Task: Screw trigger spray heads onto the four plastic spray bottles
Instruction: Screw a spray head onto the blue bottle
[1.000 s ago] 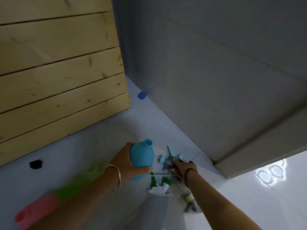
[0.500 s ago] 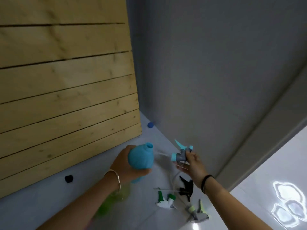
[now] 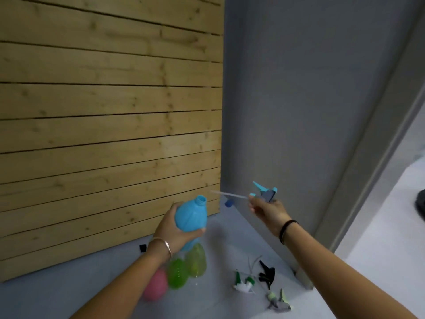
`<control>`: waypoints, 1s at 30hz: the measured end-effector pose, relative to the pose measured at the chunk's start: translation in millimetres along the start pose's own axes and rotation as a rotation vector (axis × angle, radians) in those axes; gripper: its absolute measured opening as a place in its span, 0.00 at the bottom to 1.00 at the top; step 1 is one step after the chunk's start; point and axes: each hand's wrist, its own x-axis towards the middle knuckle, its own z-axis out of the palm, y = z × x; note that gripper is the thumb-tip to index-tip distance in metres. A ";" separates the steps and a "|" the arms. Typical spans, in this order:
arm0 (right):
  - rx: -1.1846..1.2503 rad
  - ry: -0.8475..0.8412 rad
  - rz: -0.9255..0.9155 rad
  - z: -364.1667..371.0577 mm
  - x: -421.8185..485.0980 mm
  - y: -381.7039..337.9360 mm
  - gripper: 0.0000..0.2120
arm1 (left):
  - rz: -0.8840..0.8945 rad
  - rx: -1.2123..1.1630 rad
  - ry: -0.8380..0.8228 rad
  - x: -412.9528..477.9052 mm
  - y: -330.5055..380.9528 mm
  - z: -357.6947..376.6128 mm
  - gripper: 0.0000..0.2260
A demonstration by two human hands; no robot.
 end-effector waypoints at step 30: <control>-0.121 -0.188 -0.311 38.6 -61.0 -26.2 0.20 | -0.098 0.061 0.060 -31.4 -8.1 -26.7 0.38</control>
